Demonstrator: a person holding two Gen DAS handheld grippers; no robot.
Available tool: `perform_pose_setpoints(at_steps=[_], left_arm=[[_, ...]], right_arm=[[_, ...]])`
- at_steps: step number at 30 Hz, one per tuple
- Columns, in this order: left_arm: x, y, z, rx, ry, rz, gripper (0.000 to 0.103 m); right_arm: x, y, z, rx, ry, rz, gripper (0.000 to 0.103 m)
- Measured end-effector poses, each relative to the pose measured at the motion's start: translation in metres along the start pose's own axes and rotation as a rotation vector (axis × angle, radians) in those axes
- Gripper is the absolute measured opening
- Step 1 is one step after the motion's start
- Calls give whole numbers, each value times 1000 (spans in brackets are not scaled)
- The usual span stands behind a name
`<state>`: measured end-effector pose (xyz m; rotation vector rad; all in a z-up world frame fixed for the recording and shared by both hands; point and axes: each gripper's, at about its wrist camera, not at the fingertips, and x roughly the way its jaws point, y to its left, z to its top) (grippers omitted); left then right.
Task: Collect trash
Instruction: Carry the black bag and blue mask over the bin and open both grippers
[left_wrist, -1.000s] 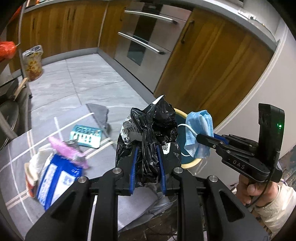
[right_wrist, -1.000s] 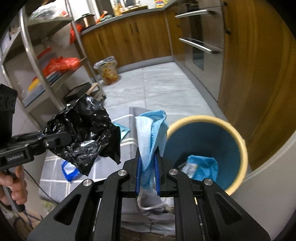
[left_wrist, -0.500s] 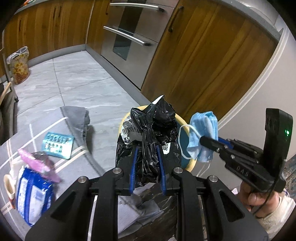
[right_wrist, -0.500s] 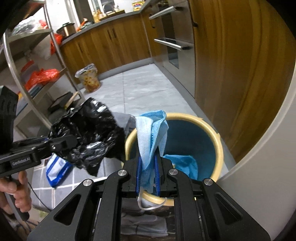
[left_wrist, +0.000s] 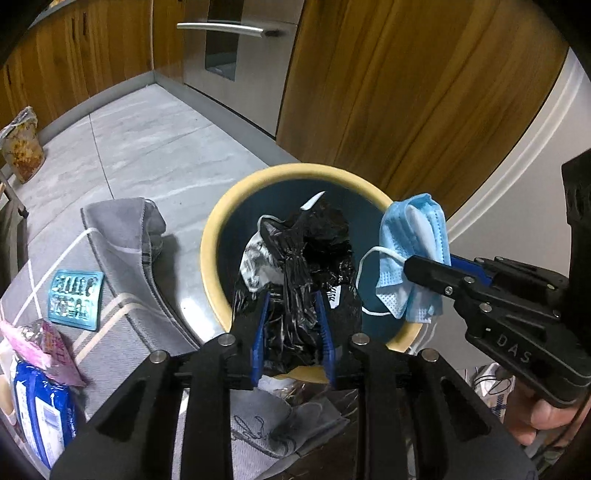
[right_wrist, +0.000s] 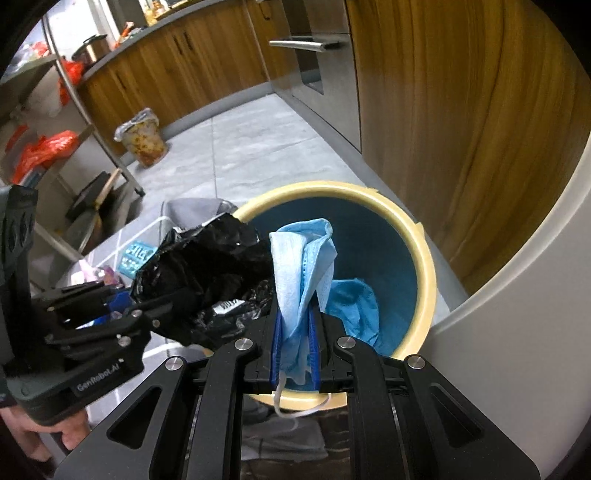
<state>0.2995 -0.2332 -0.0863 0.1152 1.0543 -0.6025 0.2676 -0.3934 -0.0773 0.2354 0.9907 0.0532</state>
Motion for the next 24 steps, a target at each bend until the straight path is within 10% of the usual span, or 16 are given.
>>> perform_pose_setpoints(at_steps=[7, 24], left_arm=[[1, -5, 2, 3, -8, -10, 53], [-25, 6, 7, -24, -71, 4, 71]], right_arm=[[1, 2, 2, -3, -1, -6, 32], [-12, -3, 6, 25, -44, 3, 36]])
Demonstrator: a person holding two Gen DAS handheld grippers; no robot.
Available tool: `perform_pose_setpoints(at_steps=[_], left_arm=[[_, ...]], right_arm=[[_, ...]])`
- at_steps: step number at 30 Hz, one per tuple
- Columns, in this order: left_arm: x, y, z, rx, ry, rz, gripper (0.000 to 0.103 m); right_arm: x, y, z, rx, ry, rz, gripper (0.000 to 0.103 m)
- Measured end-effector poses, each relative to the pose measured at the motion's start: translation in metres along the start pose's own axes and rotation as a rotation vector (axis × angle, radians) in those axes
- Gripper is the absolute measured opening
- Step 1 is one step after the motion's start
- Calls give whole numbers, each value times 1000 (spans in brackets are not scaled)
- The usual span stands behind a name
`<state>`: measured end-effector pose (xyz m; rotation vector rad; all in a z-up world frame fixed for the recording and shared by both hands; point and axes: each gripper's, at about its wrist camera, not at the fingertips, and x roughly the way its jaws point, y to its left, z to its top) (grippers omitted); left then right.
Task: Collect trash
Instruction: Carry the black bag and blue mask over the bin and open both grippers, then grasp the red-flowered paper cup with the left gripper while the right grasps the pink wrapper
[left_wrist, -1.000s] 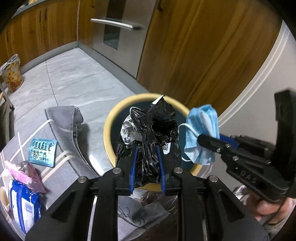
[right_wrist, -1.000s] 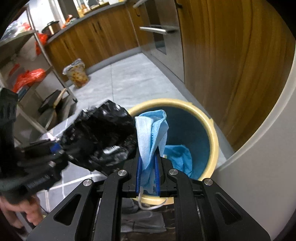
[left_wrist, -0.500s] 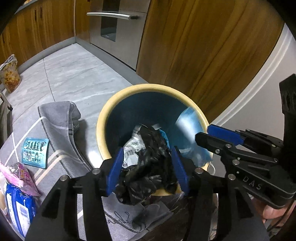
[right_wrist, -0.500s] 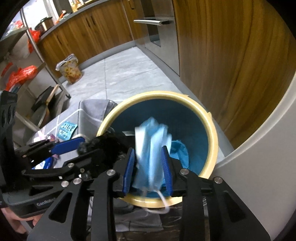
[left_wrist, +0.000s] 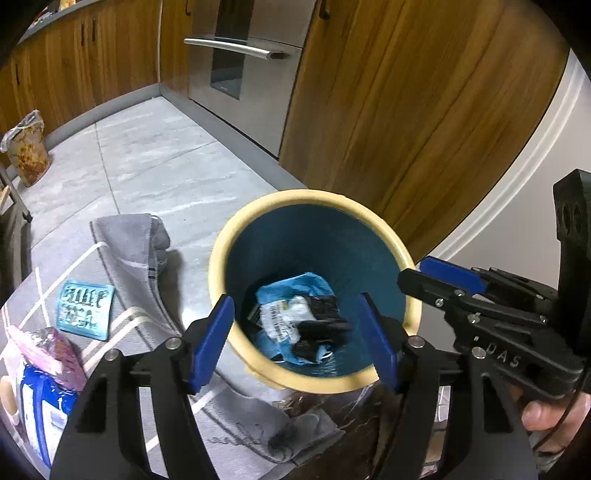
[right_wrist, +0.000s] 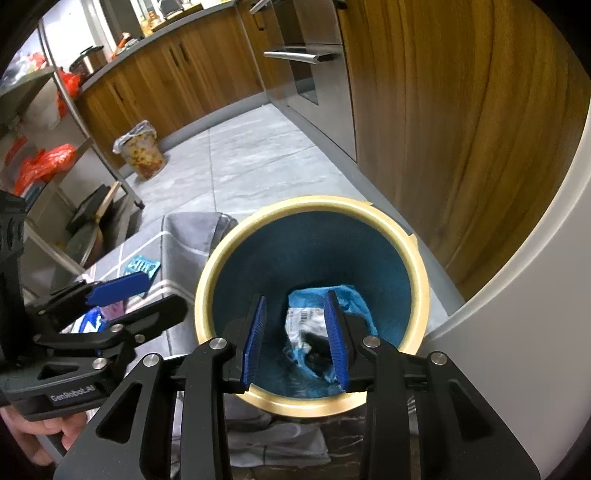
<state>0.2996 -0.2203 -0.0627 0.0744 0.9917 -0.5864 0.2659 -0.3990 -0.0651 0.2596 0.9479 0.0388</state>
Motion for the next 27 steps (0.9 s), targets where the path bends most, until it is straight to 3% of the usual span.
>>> perform_pose_setpoints(at_steps=[13, 27], left_arm=[[-45, 47, -12, -52, -61, 75, 90], [-80, 68, -28, -59, -99, 124, 94]], right_arm=[[-5, 13, 1, -15, -31, 0, 56], [-7, 29, 2, -35, -48, 11, 64]])
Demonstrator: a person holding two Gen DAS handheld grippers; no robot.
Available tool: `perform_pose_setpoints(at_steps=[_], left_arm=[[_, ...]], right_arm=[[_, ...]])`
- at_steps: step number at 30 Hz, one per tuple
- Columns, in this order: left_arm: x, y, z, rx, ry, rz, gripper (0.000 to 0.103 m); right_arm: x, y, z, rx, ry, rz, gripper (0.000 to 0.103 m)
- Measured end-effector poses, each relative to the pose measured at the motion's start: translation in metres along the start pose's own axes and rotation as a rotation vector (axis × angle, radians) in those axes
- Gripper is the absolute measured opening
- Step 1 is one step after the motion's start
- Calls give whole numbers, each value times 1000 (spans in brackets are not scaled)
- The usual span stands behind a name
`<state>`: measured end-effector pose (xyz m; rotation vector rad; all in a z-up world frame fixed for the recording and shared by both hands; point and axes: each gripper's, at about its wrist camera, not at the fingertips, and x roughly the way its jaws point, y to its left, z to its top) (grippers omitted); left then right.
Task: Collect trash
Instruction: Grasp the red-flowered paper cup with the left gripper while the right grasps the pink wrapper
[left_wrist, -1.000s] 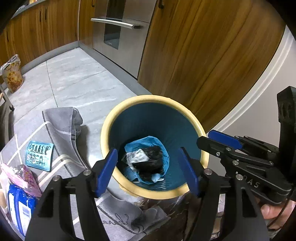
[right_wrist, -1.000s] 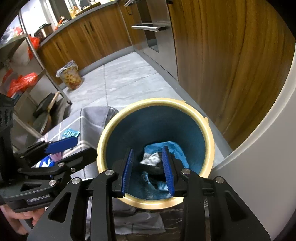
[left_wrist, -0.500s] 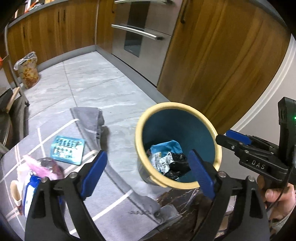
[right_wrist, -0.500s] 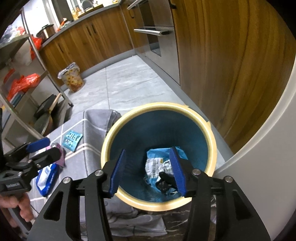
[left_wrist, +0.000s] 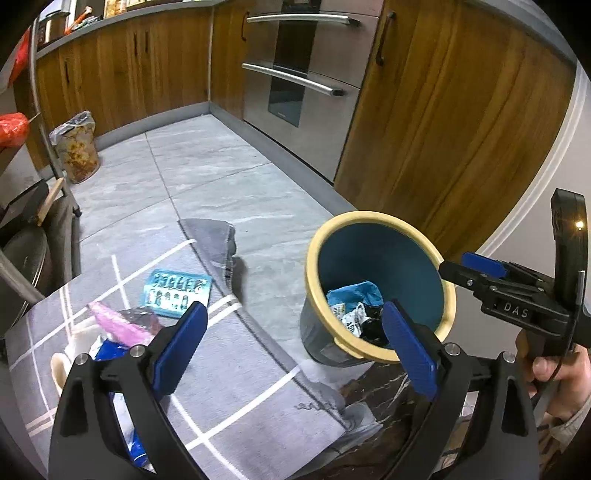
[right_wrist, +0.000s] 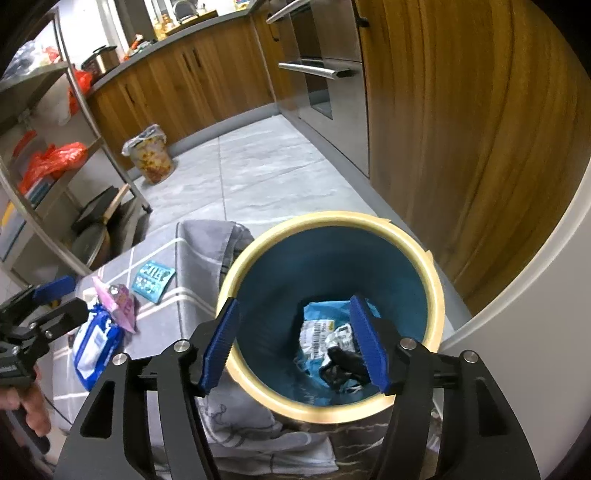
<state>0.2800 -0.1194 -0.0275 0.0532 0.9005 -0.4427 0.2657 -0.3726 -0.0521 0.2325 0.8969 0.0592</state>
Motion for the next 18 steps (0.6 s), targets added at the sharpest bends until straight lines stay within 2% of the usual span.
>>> perform_pose_setpoints(at_steps=[9, 18], left_arm=[[-18, 42, -20, -38, 10, 66, 94], [-38, 119, -56, -143, 25, 204, 94]], right_arm=[[7, 29, -2, -38, 17, 53, 68], [25, 83, -10, -109, 69, 141, 70]])
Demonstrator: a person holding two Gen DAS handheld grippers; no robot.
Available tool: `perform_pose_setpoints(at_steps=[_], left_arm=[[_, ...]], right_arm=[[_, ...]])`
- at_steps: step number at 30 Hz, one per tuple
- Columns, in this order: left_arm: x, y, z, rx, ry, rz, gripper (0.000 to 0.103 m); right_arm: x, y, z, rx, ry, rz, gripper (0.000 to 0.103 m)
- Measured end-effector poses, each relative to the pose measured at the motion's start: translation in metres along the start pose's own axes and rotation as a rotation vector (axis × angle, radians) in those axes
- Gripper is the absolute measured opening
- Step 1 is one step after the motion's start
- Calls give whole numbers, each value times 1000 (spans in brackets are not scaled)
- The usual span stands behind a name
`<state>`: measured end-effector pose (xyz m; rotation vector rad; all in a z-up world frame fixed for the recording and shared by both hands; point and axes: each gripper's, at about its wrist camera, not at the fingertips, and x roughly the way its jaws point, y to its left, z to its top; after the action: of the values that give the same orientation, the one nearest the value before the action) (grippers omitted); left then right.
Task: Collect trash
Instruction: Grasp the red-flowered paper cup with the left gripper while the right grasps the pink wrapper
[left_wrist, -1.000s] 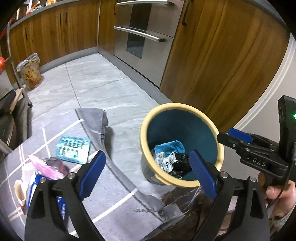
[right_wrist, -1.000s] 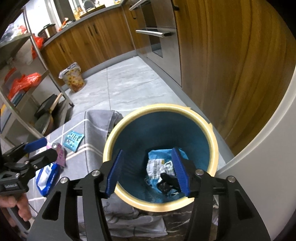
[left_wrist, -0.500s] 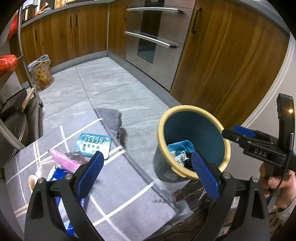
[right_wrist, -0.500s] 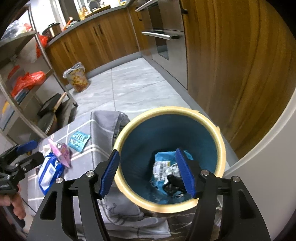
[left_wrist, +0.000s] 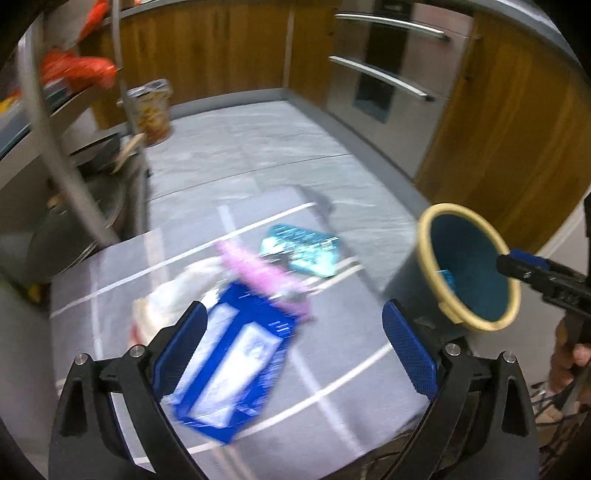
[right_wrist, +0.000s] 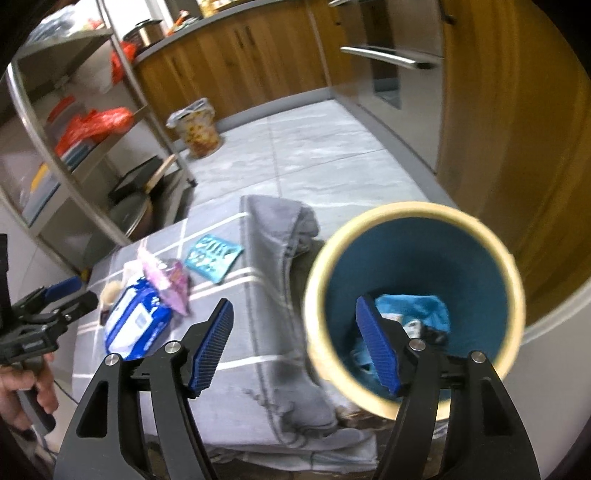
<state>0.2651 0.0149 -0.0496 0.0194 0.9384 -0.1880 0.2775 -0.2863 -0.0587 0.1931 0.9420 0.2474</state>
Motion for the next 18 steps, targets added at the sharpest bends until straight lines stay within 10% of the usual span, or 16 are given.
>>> perform_pose_setpoints(at_steps=[18], left_arm=[[12, 130, -53, -185, 94, 122, 93]], right_arm=[[85, 132, 4, -144, 118, 197, 70]])
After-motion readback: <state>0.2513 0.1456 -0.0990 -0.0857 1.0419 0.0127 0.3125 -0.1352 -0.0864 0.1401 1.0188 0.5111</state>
